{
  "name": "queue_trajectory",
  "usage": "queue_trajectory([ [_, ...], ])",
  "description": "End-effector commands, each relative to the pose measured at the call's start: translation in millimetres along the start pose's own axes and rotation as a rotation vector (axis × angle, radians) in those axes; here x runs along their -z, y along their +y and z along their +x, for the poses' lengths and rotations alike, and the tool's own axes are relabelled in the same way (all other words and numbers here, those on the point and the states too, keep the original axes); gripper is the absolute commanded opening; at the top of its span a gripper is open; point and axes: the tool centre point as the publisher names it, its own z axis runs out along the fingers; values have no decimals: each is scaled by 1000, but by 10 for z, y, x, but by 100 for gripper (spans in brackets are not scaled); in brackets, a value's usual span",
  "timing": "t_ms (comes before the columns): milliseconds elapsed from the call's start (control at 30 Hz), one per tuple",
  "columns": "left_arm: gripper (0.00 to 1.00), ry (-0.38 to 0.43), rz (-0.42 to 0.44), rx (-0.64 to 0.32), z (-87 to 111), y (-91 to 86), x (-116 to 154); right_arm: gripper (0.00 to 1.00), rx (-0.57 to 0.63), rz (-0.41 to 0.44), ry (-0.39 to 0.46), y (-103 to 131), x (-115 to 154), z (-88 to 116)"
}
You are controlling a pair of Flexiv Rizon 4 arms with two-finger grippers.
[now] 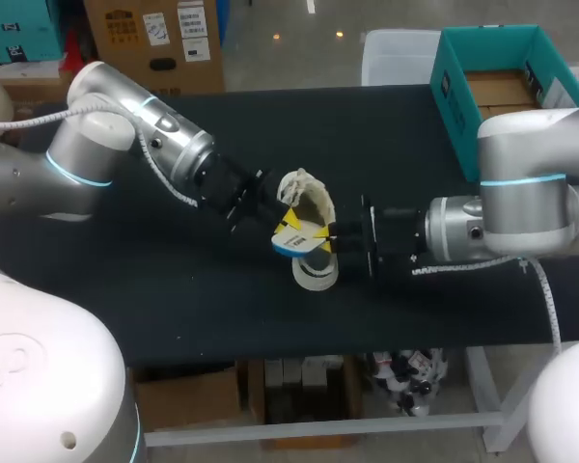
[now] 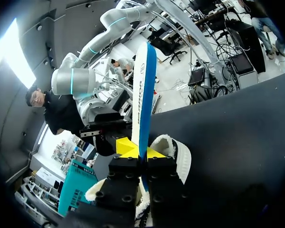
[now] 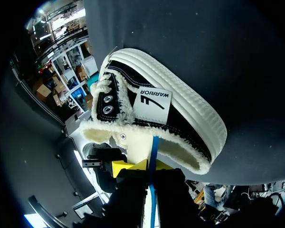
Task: Open the shoe tongue, take the insole out of the shoe, put the insole back into the shoe, and pack the shoe into the shoebox
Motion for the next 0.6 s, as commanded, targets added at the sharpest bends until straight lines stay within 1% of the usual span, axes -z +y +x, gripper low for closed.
queue_trajectory([
  [33, 0, 27, 3, -3, -79, 35, 35, 0, 6, -6, -75, 7, -83, 78],
  [233, 0, 68, -1, 3, -74, 122, 15, 0, 12, -26, -95, 62, -89, 50],
  [600, 0, 102, -13, 33, 14, 300, -37, 0, -3, -44, -85, 244, -110, 4],
])
